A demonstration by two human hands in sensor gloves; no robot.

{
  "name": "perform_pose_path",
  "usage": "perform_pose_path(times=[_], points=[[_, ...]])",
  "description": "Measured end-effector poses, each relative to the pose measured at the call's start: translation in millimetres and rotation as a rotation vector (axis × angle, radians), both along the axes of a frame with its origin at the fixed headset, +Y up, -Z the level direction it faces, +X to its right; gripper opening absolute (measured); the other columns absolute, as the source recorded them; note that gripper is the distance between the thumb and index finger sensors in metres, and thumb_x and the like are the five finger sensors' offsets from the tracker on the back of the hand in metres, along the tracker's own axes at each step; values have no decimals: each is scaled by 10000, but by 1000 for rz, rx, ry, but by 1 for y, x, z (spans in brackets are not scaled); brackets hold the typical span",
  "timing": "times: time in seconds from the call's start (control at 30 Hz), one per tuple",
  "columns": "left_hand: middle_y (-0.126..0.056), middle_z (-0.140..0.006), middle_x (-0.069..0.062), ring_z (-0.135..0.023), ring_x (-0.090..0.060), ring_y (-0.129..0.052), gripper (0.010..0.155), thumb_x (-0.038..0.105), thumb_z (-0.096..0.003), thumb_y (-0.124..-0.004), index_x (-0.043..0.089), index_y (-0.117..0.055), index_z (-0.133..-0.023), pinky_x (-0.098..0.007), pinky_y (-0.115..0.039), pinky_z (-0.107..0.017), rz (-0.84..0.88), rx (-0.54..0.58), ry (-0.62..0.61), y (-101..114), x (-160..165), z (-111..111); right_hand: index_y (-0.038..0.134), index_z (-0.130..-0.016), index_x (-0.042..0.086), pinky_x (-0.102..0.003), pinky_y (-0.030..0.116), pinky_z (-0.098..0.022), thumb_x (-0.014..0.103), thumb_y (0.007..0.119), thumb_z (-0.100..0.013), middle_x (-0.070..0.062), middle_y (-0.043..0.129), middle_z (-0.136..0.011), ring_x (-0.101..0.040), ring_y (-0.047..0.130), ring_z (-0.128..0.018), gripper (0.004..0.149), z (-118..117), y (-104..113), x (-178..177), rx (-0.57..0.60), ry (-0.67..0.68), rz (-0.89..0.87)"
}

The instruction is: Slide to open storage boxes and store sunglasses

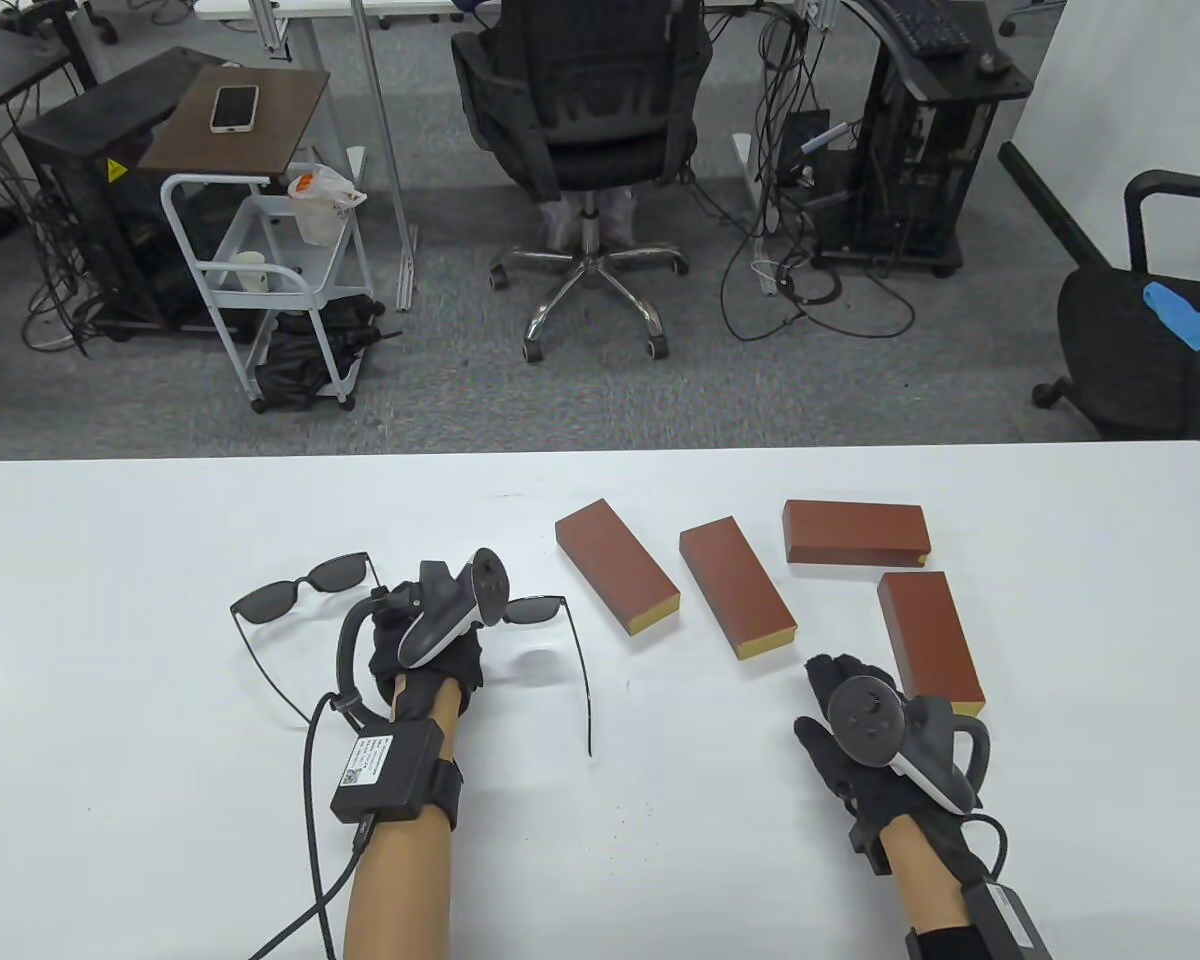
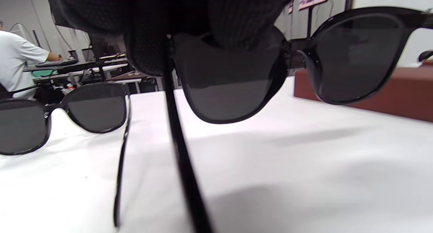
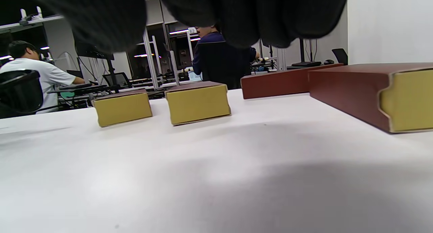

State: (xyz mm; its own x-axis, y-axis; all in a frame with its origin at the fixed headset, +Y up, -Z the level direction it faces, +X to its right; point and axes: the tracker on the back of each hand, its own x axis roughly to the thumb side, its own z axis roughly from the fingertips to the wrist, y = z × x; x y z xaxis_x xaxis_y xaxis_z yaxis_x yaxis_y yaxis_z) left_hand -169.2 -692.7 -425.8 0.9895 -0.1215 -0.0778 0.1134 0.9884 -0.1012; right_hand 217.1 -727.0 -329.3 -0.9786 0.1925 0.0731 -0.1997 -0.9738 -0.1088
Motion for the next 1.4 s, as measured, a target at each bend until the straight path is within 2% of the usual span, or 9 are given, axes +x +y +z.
perform_pose_path(times=[0.07,0.13,0.2,0.57,0.77,0.9,1.07,1.2,1.4], points=[[-943,-859,21,-753,-279,-917,429,310,-455,-785,357,-874,-872,-526,-741,-523,16,24,-56,8,7,8,726,-840,257,-444,749,-602,468,824,-324,-84,786,-921,-358,792,-817,566,0,3,-3,29,29,-24],[-964,-813,13,-686,-273,-942,427,311,-442,-788,341,-892,-855,-501,-768,-463,13,111,-136,15,16,18,766,-811,251,-432,787,-573,448,837,-322,-80,836,-885,-350,841,-782,532,0,5,-6,38,53,-55],[-963,-804,15,-670,-265,-946,429,317,-442,-780,342,-885,-858,-491,-777,-453,18,152,-204,21,26,27,793,-788,247,-424,815,-548,430,850,-318,-80,873,-855,-346,878,-751,507,1,7,-9,54,77,-73],[-963,-781,17,-641,-251,-947,436,332,-443,-768,366,-884,-861,-479,-785,-434,111,238,-483,43,92,72,784,-788,230,-408,848,-524,377,895,-311,-86,886,-833,-336,910,-721,512,5,19,-15,118,139,-252],[-953,-780,19,-638,-248,-941,438,337,-445,-757,370,-881,-863,-479,-782,-436,170,250,-569,50,112,87,774,-795,218,-413,845,-526,355,930,-288,-96,878,-837,-345,905,-724,548,5,24,-14,123,160,-480],[-947,-782,17,-639,-251,-936,439,338,-447,-753,375,-878,-867,-483,-778,-440,198,223,-589,50,121,94,784,-788,236,-402,853,-524,348,956,-267,-79,891,-830,-328,918,-718,559,5,27,-14,113,209,-617],[-949,-782,21,-636,-245,-941,442,343,-448,-750,388,-875,-869,-482,-783,-439,209,200,-585,50,122,98,857,-725,252,-390,900,-459,342,927,-285,-56,978,-743,-307,990,-639,454,6,27,-9,130,178,-764],[-934,-805,28,-670,-257,-925,441,340,-451,-764,378,-876,-875,-485,-773,-453,397,131,-512,55,114,95,904,-665,239,-383,944,-382,334,922,-290,-49,1046,-646,-297,1054,-542,388,6,30,-8,132,159,-811],[-937,-834,16,-701,-272,-929,443,347,-457,-778,352,-870,-890,-506,-768,-480,713,101,-411,60,90,93,925,-635,233,-370,967,-329,344,936,-272,-45,1078,-582,-278,1088,-474,379,10,40,-10,186,128,-830]])
